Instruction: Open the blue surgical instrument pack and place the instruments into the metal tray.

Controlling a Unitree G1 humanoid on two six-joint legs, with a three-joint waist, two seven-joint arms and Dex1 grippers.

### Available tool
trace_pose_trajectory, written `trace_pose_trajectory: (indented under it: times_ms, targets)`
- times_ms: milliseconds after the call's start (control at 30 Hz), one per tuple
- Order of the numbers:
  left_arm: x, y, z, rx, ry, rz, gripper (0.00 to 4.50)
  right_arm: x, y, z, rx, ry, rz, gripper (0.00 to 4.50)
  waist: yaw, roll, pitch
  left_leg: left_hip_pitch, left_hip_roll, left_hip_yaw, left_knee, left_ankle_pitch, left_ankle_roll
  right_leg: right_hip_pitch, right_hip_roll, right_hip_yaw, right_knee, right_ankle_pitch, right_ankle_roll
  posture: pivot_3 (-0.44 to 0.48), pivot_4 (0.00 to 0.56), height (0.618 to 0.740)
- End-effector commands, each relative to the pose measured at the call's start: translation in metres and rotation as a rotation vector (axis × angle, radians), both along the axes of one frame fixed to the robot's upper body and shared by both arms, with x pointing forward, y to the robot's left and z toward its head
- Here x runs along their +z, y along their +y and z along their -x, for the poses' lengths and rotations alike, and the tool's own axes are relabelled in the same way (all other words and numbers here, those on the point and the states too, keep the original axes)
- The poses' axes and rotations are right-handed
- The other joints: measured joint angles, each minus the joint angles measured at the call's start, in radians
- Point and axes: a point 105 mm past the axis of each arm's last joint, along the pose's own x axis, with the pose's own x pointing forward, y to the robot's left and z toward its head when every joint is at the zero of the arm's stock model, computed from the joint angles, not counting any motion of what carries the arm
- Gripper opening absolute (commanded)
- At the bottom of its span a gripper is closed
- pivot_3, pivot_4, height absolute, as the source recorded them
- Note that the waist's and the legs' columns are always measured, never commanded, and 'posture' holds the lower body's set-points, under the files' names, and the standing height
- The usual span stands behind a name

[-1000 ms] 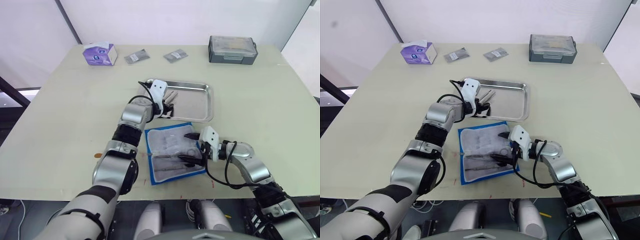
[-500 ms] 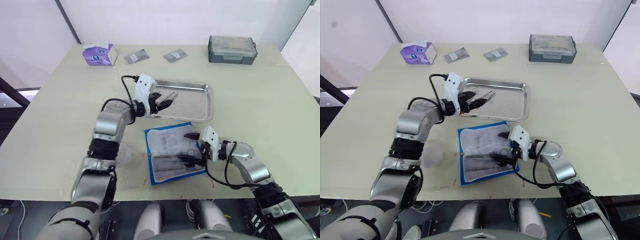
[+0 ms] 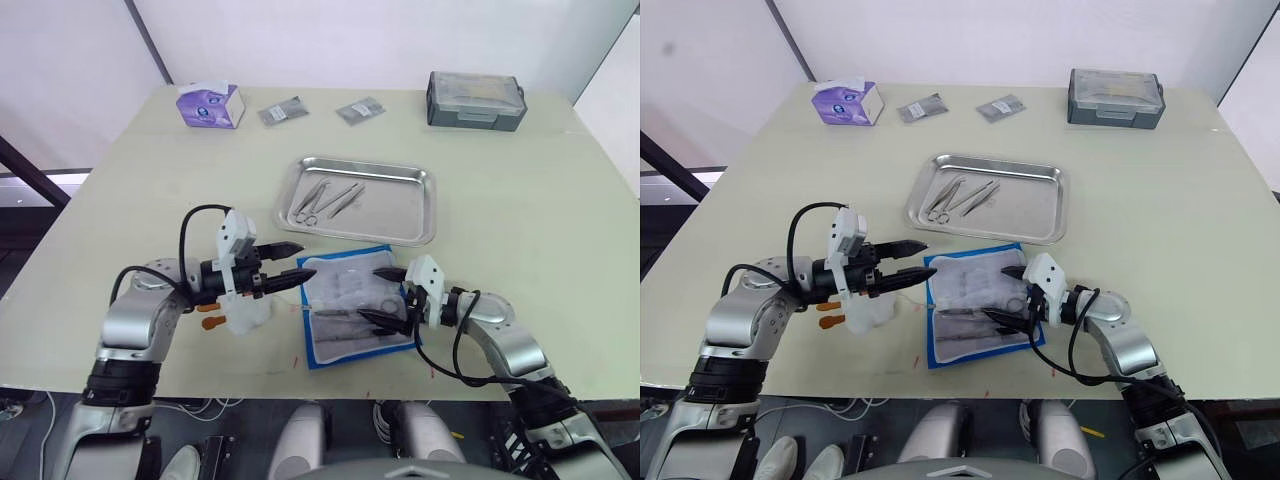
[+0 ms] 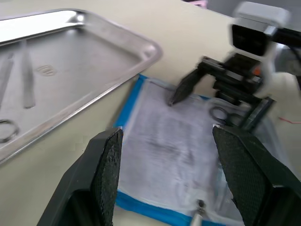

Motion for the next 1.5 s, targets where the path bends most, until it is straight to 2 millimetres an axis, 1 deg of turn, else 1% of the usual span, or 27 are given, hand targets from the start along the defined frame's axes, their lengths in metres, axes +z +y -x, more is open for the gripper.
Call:
trace_pose_trajectory:
  times_ms: [33,100,200,333,467,567,767,867,1033,1133,1267,1367,1500]
  targets:
    - [0.010,-0.003,0.008,-0.073,-0.069,-0.014,3.20,-0.009,0.001,0.010,0.001,0.063,-0.003,4.50,0.000,0.000,0.000,0.000,0.000,0.000,0.000,0.000,0.000,0.000,0.000,0.000,0.000,0.000,0.000,0.000,0.150,0.738]
    - [0.010,-0.008,0.008,-0.097,-0.086,-0.013,3.20,-0.005,0.000,0.011,-0.004,0.049,-0.008,4.50,0.000,0.000,0.001,0.000,0.000,0.000,0.000,0.000,0.000,0.000,0.000,-0.001,0.000,0.000,0.000,0.000,0.150,0.738]
    - [0.002,-0.014,0.019,-0.167,-0.103,-0.042,3.20,0.004,-0.002,0.011,-0.015,0.032,-0.034,4.50,0.000,0.001,0.001,0.000,-0.001,0.000,0.000,0.000,0.000,0.000,0.000,-0.001,0.000,0.000,0.000,0.000,0.150,0.738]
    - [-0.006,-0.014,0.027,-0.224,-0.118,-0.094,3.20,0.014,-0.003,0.013,-0.018,0.010,-0.063,4.50,-0.001,0.001,0.002,0.000,-0.001,0.000,0.000,0.000,0.000,0.000,0.000,0.000,0.000,0.000,0.000,0.000,0.150,0.738]
    - [-0.013,-0.011,0.033,-0.259,-0.121,-0.109,3.20,0.031,-0.005,0.016,-0.027,-0.029,-0.122,4.50,0.000,0.003,0.008,-0.001,-0.001,-0.001,0.000,0.000,0.000,0.000,0.000,-0.001,0.001,0.000,0.000,0.000,0.150,0.738]
    - [-0.020,-0.008,0.035,-0.262,-0.126,-0.113,3.20,0.044,-0.015,0.020,-0.042,-0.075,-0.129,4.50,0.000,0.006,0.010,-0.001,-0.001,0.000,0.001,0.000,0.000,0.000,0.000,-0.001,0.000,0.000,0.000,0.000,0.150,0.738]
    - [-0.032,-0.012,0.040,-0.298,-0.112,-0.113,3.20,0.069,-0.041,0.034,-0.063,-0.112,-0.145,4.50,0.003,0.007,0.014,-0.003,-0.001,-0.002,0.001,0.000,0.000,0.000,0.000,-0.003,0.000,0.000,0.000,0.000,0.150,0.738]
    - [-0.037,-0.012,0.036,-0.314,-0.117,-0.117,3.20,0.086,-0.056,0.046,-0.066,-0.117,-0.166,4.50,0.004,0.008,0.015,-0.003,-0.001,-0.002,0.001,0.000,0.000,0.000,0.000,-0.003,0.000,0.000,0.000,0.000,0.150,0.738]
    - [-0.045,-0.011,0.031,-0.344,-0.110,-0.100,3.20,0.102,-0.067,0.062,-0.058,-0.128,-0.173,4.50,0.004,0.008,0.016,-0.003,-0.002,-0.002,0.002,0.000,0.001,0.000,0.000,-0.004,0.000,0.000,0.000,0.000,0.150,0.738]
    - [-0.050,-0.010,0.028,-0.372,-0.101,-0.100,3.20,0.102,-0.070,0.066,-0.063,-0.121,-0.152,4.50,0.003,0.008,0.016,-0.003,-0.003,-0.002,0.002,0.000,0.001,0.000,0.000,-0.004,0.001,0.000,0.000,0.000,0.150,0.738]
    - [-0.054,-0.009,0.023,-0.402,-0.096,-0.113,3.20,0.094,-0.071,0.070,-0.059,-0.111,-0.117,4.50,0.004,0.008,0.016,-0.003,-0.003,-0.002,0.002,0.000,0.001,0.000,0.000,-0.004,0.001,0.000,0.000,0.000,0.150,0.738]
    - [-0.057,-0.011,0.018,-0.409,-0.102,-0.130,3.20,0.094,-0.067,0.070,-0.058,-0.114,-0.131,4.50,0.004,0.008,0.016,-0.003,-0.003,-0.002,0.003,0.000,0.001,0.000,0.000,-0.004,0.001,0.000,0.000,0.000,0.150,0.738]
    - [-0.067,-0.017,0.018,-0.445,-0.094,-0.143,3.20,0.094,-0.064,0.070,-0.064,-0.121,-0.145,4.50,0.005,0.009,0.016,-0.003,-0.004,-0.002,0.003,0.000,0.001,0.000,0.000,-0.004,0.001,0.000,0.000,0.000,0.150,0.738]
